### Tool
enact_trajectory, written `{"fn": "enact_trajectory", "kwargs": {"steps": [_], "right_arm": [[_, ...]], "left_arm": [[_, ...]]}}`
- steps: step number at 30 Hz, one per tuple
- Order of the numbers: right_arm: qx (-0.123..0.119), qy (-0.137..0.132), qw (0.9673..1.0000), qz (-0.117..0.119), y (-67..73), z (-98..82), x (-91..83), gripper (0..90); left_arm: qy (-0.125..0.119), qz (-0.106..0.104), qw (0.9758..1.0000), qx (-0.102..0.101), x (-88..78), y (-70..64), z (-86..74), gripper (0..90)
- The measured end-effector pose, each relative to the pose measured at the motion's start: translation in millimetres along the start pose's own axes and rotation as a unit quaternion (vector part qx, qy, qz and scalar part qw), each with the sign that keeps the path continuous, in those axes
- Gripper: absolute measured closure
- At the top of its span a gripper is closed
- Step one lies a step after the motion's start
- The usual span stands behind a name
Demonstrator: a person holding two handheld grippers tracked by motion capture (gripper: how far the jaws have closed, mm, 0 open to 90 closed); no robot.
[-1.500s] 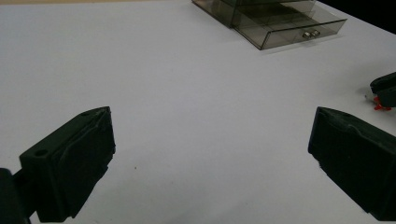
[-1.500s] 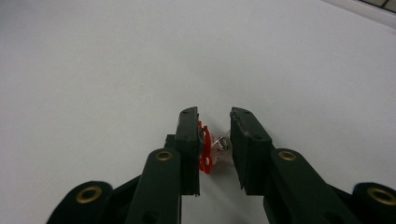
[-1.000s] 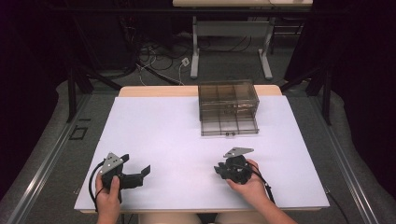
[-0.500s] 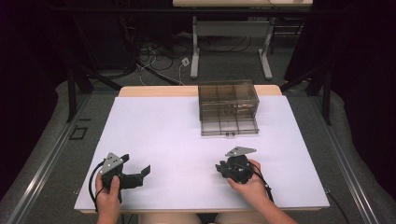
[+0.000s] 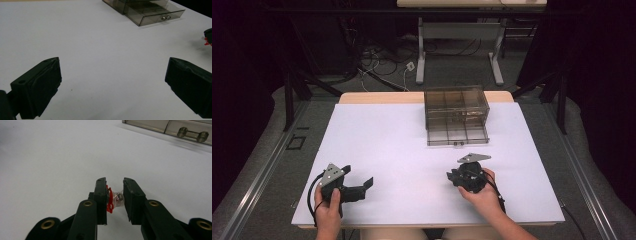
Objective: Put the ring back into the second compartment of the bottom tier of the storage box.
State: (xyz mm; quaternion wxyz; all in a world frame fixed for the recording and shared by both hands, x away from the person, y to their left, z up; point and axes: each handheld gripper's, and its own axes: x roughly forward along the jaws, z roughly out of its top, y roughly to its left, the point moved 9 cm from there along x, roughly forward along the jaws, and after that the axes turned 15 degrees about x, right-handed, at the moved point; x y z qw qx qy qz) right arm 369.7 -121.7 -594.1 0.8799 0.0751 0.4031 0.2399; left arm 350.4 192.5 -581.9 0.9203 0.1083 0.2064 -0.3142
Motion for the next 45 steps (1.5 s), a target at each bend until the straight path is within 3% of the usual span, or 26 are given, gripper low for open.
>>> {"fn": "enact_trajectory", "kwargs": {"steps": [6,34,45], "right_arm": [[0.012,0.003,0.9999,0.002,-0.4,5.0,-4.5,73.2],[0.016,0.011,0.9998,0.006,2.0,40.2,-18.1,73.2],[0.041,0.007,0.999,0.019,-3.5,60.1,-23.5,73.2]], "left_arm": [[0.001,0.0,1.0,0.001,0.1,0.0,-0.3,0.7],[0.0,-0.001,1.0,-0.004,0.9,0.7,0.1,0.7],[0.002,-0.002,1.0,-0.005,3.9,1.5,-0.3,0.7]]}}
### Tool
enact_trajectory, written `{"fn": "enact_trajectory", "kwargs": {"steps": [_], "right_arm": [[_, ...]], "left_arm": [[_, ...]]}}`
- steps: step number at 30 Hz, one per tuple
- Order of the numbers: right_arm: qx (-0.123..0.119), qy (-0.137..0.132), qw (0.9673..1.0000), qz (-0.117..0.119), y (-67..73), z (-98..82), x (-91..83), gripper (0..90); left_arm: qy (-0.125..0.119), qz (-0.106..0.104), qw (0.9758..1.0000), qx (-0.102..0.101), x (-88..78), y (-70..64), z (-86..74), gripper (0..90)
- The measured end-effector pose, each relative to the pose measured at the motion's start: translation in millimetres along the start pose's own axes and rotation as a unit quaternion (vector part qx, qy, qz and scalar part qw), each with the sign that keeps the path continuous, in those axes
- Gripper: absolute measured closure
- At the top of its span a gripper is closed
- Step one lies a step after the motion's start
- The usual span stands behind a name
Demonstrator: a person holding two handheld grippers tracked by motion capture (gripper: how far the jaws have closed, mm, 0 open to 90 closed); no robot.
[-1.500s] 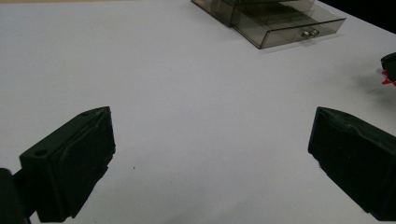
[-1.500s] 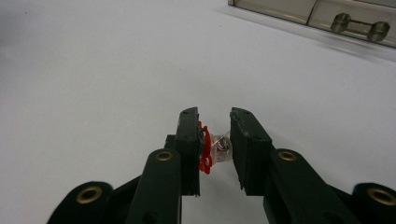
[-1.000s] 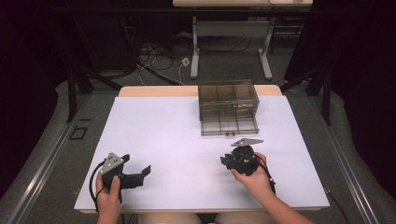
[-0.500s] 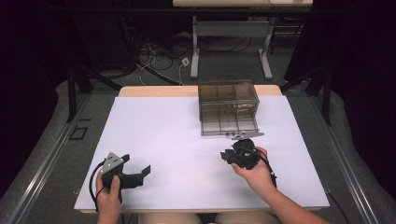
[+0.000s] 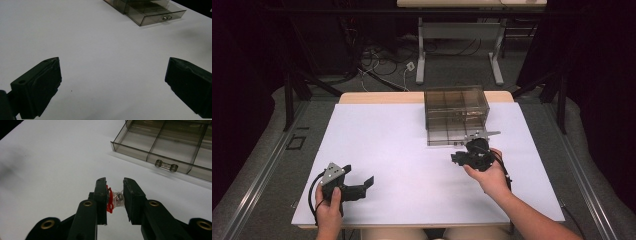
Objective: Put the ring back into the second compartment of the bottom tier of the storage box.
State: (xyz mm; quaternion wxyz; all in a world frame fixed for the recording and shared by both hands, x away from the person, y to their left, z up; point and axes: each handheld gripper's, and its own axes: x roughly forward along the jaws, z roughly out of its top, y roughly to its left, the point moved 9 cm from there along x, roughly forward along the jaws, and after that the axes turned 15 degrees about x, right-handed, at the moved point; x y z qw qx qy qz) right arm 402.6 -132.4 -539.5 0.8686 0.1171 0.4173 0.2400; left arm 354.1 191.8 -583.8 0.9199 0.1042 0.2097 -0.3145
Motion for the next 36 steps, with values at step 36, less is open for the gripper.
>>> {"fn": "enact_trajectory", "kwargs": {"steps": [36], "right_arm": [[0.02,-0.001,0.999,-0.039,-14.9,50.1,9.3,73.2]], "left_arm": [[-0.002,-0.007,0.9999,0.011,3.4,-2.4,4.0,0.7]]}}
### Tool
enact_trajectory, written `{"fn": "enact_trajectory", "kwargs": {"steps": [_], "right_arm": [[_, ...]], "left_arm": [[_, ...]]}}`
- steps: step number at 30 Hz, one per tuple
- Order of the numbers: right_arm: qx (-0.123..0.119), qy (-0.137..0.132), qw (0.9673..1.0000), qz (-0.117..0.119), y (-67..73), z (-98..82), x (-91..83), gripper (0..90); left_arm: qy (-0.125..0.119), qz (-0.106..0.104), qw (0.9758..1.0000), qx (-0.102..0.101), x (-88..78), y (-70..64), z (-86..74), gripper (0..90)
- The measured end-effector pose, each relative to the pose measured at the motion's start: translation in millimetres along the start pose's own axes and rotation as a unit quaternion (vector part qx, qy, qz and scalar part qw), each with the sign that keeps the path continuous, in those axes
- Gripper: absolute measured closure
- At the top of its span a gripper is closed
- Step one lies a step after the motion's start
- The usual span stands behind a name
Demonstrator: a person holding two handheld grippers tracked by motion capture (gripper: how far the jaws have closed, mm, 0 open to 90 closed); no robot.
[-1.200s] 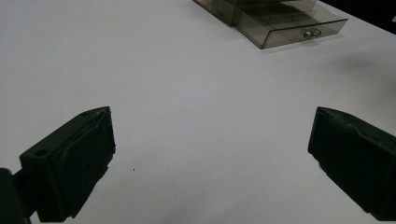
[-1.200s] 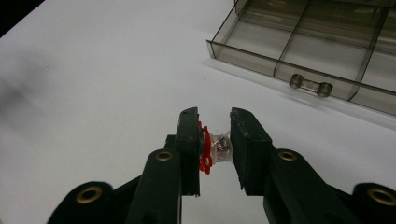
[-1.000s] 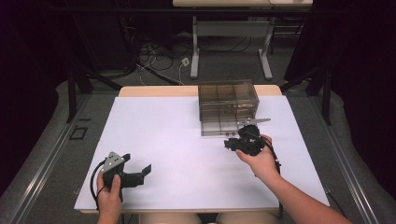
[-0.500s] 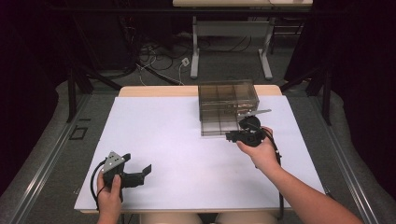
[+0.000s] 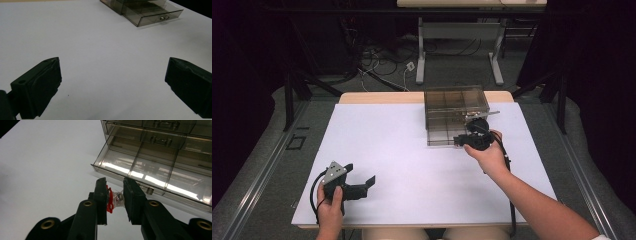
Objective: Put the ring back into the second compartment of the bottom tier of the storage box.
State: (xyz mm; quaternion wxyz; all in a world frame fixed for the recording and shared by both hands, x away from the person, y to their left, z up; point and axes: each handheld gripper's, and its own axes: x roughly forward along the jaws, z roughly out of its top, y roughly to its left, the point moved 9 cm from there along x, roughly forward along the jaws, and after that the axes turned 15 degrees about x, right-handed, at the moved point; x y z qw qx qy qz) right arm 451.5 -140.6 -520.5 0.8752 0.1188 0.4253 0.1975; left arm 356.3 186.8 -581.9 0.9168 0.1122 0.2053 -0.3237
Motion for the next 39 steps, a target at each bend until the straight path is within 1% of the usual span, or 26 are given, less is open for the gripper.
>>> {"fn": "enact_trajectory", "kwargs": {"steps": [6,8,9,10,12,13,22,24,25,27,29,31,32,34,37,39], "right_arm": [[0.004,-0.005,0.9999,-0.009,-4.0,8.2,4.3,73.2],[0.005,-0.006,0.9999,-0.009,-4.8,11.0,5.6,73.2],[0.009,-0.005,0.9999,-0.01,-4.6,11.7,6.0,73.2],[0.006,-0.007,0.9999,-0.01,-5.5,13.5,7.0,73.3],[0.011,-0.008,0.9999,-0.011,-6.2,16.1,8.6,73.2],[0.012,-0.01,0.9998,-0.01,-6.4,17.1,9.7,73.2],[0.012,-0.015,0.9997,-0.018,-11.3,25.2,17.9,73.2],[0.018,-0.017,0.9995,-0.018,-11.1,27.6,18.7,73.2],[0.013,-0.019,0.9995,-0.02,-12.3,29.5,19.2,73.2],[0.015,-0.022,0.9994,-0.02,-12.4,32.3,20.4,73.2],[0.02,-0.022,0.9993,-0.023,-13.1,34.2,21.4,73.2],[0.018,-0.023,0.9992,-0.025,-15.0,36.3,23.3,73.2],[0.02,-0.025,0.9992,-0.026,-15.7,37.4,24.4,73.2],[0.022,-0.023,0.9991,-0.029,-18.0,38.5,26.2,73.2],[0.028,-0.026,0.9988,-0.031,-20.3,40.2,28.8,73.2],[0.028,-0.026,0.9987,-0.032,-22.4,41.0,30.5,73.2]], "left_arm": [[0.001,0.0,1.0,0.001,-1.0,0.5,-0.9,0.8],[0.001,0.001,1.0,-0.003,-1.3,0.9,-1.2,0.7],[0.001,0.001,1.0,-0.003,-1.1,1.2,-1.4,0.7],[0.001,0.001,1.0,-0.004,-0.8,1.2,-1.3,0.7],[0.002,0.002,1.0,-0.001,0.0,1.8,-1.4,0.7],[0.002,0.001,1.0,-0.003,0.6,1.4,-1.2,0.7],[0.001,-0.001,1.0,-0.005,1.2,1.3,-1.2,0.8],[0.001,-0.001,1.0,-0.004,0.8,1.5,-1.1,0.8],[0.002,0.0,1.0,-0.004,0.8,1.5,-1.1,0.8],[0.001,0.0,1.0,-0.004,1.2,1.1,-0.9,0.8],[0.002,-0.001,1.0,-0.001,1.3,1.0,-0.8,0.8],[0.004,0.0,1.0,0.002,1.3,1.3,-1.2,0.8],[0.003,-0.001,1.0,-0.002,1.5,0.8,-1.2,0.8],[0.002,0.0,1.0,-0.004,1.3,0.9,-1.0,0.8],[0.001,0.0,1.0,-0.005,1.1,1.2,-1.3,0.8],[0.001,-0.001,1.0,-0.004,0.8,1.2,-1.5,0.8]]}}
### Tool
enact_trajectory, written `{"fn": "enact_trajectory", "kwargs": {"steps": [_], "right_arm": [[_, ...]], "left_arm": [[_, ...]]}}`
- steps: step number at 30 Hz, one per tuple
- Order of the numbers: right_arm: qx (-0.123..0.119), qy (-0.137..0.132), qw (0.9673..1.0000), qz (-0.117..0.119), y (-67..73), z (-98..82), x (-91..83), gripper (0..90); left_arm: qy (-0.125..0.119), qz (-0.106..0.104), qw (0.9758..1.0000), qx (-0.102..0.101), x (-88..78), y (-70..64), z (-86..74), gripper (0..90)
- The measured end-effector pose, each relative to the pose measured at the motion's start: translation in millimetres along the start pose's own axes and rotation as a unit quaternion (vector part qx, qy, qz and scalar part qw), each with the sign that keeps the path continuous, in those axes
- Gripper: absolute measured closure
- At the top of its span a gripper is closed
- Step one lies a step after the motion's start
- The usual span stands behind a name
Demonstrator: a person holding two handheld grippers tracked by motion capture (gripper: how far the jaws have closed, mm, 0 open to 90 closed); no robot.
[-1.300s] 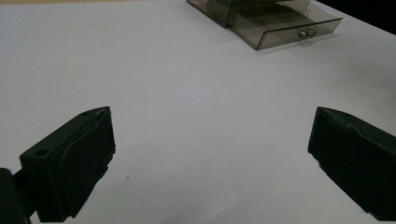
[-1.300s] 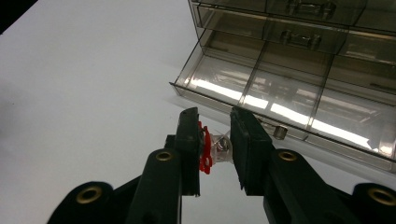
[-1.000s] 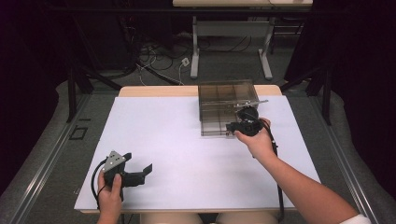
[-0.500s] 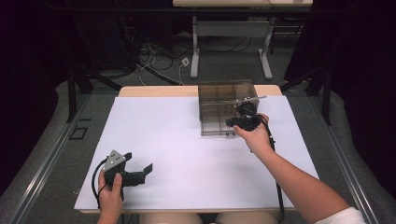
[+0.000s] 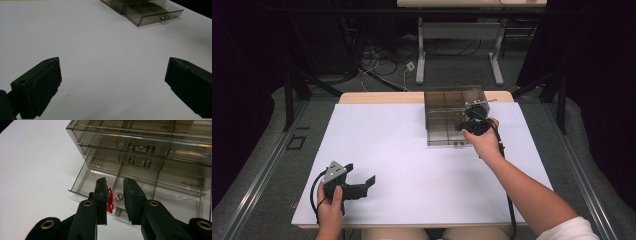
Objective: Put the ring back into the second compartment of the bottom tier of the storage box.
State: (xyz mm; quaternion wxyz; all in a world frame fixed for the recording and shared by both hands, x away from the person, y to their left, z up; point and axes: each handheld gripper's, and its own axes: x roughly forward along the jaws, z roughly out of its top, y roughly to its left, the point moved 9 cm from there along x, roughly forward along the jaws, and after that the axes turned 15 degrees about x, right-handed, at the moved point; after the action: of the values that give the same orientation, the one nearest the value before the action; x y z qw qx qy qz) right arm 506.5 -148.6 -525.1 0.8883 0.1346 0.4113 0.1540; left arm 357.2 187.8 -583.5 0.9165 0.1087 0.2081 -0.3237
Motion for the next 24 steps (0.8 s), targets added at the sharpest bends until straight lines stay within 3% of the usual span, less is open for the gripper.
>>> {"fn": "enact_trajectory", "kwargs": {"steps": [14,24], "right_arm": [[0.019,-0.007,0.9997,-0.015,-9.7,4.7,11.2,73.2],[0.011,-0.022,0.9994,-0.027,-13.0,7.1,22.5,73.2]], "left_arm": [[0.0,-0.001,1.0,0.003,-1.2,-1.7,0.5,0.8],[-0.003,0.0,1.0,0.002,-3.4,-1.2,0.0,0.8]]}}
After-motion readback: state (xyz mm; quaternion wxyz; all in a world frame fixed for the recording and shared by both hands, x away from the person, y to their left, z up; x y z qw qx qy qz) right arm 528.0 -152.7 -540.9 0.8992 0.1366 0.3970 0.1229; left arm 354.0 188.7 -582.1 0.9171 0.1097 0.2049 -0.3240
